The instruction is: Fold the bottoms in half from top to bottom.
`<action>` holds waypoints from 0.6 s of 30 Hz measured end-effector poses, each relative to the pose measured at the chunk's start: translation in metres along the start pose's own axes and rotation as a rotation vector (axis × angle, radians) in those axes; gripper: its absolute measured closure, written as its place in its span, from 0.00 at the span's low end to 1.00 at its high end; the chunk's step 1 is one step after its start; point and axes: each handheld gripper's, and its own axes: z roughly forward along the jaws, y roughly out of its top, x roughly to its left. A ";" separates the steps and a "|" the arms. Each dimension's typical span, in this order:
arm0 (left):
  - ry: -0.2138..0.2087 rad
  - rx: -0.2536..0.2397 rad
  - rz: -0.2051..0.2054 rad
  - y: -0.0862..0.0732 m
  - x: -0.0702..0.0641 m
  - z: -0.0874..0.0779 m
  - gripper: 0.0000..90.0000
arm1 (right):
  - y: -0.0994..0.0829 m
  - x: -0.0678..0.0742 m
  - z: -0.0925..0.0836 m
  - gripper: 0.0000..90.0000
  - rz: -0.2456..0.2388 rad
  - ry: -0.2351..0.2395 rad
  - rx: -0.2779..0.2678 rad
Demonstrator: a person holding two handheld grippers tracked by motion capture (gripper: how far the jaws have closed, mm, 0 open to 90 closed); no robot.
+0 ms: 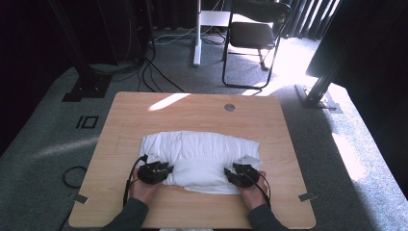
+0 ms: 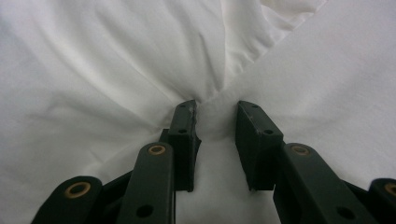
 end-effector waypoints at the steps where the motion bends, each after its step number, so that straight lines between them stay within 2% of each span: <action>1: 0.002 0.000 -0.006 0.002 0.003 0.001 0.77 | 0.003 -0.001 0.003 0.60 0.002 0.004 -0.001; 9: 0.004 -0.017 -0.054 0.006 0.020 0.004 0.77 | 0.020 -0.003 0.021 0.60 0.004 0.010 -0.001; 15: 0.007 -0.005 -0.050 0.009 0.023 0.006 0.77 | 0.021 -0.004 0.023 0.60 0.007 0.018 -0.007; 18: -0.004 -0.001 -0.072 0.011 0.024 0.003 0.75 | 0.020 -0.005 0.023 0.60 0.010 0.021 -0.013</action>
